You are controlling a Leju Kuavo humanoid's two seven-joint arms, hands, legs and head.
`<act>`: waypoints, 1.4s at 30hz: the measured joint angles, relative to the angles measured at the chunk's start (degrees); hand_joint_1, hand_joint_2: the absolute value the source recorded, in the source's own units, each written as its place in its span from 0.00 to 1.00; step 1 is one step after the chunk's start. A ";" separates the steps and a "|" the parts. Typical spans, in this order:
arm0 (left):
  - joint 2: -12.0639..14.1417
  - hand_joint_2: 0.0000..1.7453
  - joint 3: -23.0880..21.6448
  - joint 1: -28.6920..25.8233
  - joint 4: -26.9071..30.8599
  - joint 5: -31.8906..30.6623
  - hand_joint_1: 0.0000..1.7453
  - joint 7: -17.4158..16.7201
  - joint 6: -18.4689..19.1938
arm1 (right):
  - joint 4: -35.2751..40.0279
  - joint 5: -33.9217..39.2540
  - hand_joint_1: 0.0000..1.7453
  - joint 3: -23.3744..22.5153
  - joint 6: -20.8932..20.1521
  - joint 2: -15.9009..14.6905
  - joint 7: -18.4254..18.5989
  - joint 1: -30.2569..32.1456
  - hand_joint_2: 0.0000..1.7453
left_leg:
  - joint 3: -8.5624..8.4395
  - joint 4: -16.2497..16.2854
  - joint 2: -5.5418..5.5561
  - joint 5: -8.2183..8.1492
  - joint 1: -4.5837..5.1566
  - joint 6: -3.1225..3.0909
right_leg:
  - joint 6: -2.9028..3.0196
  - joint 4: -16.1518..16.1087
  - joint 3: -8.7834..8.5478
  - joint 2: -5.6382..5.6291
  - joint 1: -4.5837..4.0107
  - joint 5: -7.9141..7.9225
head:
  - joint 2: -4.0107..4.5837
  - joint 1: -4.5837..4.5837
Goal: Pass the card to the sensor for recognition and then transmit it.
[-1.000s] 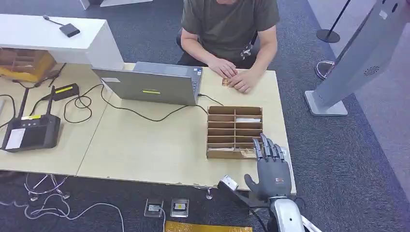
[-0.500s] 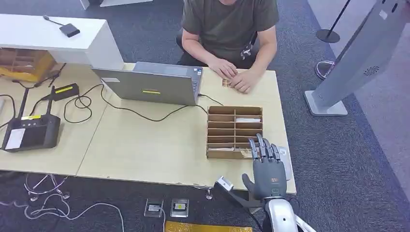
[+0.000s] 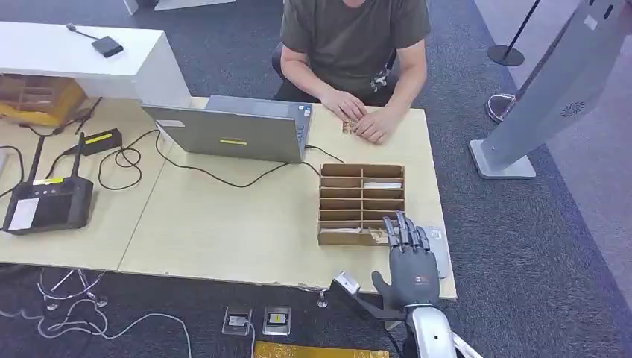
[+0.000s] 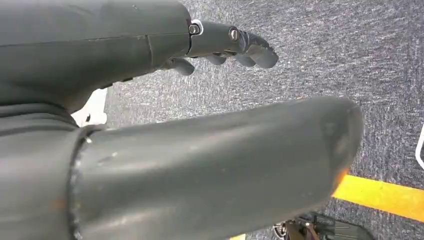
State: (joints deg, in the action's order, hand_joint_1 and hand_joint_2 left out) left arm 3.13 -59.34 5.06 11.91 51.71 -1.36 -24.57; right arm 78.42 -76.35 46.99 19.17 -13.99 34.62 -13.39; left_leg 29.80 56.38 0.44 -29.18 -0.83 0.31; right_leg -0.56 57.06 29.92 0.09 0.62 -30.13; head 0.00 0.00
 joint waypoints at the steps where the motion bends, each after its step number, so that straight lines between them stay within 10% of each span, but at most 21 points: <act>1: 0.00 0.00 -0.13 0.01 0.00 0.00 0.00 0.00 0.00 | -0.13 -0.13 0.00 0.00 0.00 0.00 0.00 -0.02 1.00 | 0.00 0.00 0.00 0.00 0.00 0.00 | 0.00 0.00 0.00 0.00 0.00 0.00 | 0.00 0.00; 42: -0.02 0.00 -0.72 0.39 0.02 -0.31 0.00 0.00 0.00 | -4.37 2.88 0.00 -0.11 1.66 0.48 -0.35 -1.94 1.00 | -0.01 0.00 0.00 0.00 0.00 0.00 | 0.00 0.00 -0.01 0.00 0.00 0.00 | 0.00 0.00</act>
State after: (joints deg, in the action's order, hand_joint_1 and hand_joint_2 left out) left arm 3.10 -60.06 5.45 11.93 51.41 -1.36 -24.57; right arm 74.05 -73.46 46.88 20.83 -13.51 34.27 -15.33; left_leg 29.78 56.38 0.43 -29.17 -0.82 0.31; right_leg -0.57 57.06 29.91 0.09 0.62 -30.12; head 0.00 0.00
